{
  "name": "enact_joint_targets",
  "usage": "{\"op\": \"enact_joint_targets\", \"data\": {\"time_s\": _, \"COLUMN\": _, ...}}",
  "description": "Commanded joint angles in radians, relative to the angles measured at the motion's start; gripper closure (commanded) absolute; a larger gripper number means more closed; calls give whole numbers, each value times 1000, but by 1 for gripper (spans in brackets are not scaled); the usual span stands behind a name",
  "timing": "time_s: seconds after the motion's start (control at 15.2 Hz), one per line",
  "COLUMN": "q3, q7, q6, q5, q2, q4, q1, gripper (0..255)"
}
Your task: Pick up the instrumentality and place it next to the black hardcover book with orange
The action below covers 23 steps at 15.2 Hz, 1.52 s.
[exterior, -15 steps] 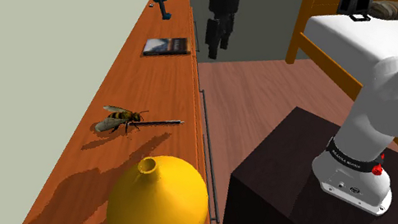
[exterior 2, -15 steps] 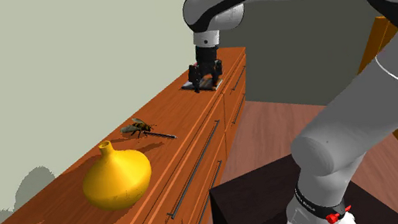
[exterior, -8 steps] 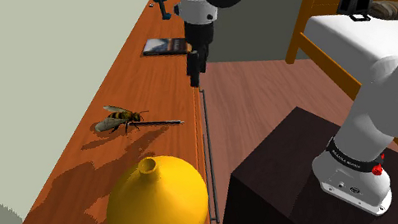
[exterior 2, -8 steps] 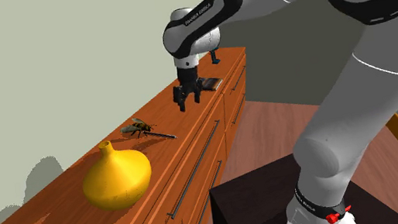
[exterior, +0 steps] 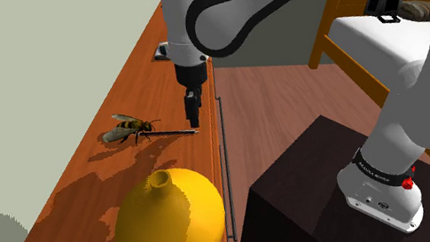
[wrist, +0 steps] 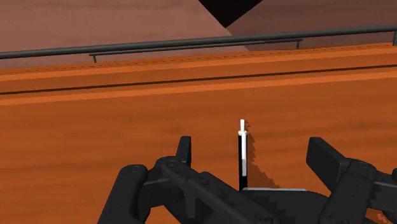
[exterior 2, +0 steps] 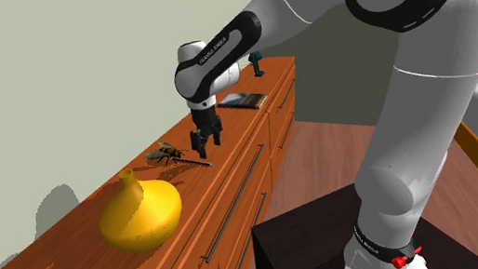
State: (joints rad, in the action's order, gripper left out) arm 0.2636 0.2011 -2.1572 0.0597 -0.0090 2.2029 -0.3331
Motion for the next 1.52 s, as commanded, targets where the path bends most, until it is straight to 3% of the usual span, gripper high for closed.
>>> {"op": "enact_joint_targets", "data": {"time_s": 0.0, "q3": 7, "q7": 2, "q6": -26, "q5": -9, "q2": 24, "q4": 5, "q1": -7, "gripper": 0}}
{"op": "enact_joint_targets", "data": {"time_s": 0.4, "q3": 9, "q7": -8, "q6": -114, "q5": -22, "q2": 72, "q4": 46, "q1": -10, "gripper": 0}}
{"op": "enact_joint_targets", "data": {"time_s": 0.92, "q3": 9, "q7": -8, "q6": -114, "q5": -22, "q2": 72, "q4": 46, "q1": -10, "gripper": 0}}
{"op": "enact_joint_targets", "data": {"time_s": 0.99, "q3": 9, "q7": -8, "q6": -114, "q5": -22, "q2": 72, "q4": 46, "q1": -10, "gripper": 255}}
{"op": "enact_joint_targets", "data": {"time_s": 1.45, "q3": 8, "q7": -6, "q6": -118, "q5": -20, "q2": 66, "q4": 55, "q1": -9, "gripper": 255}}
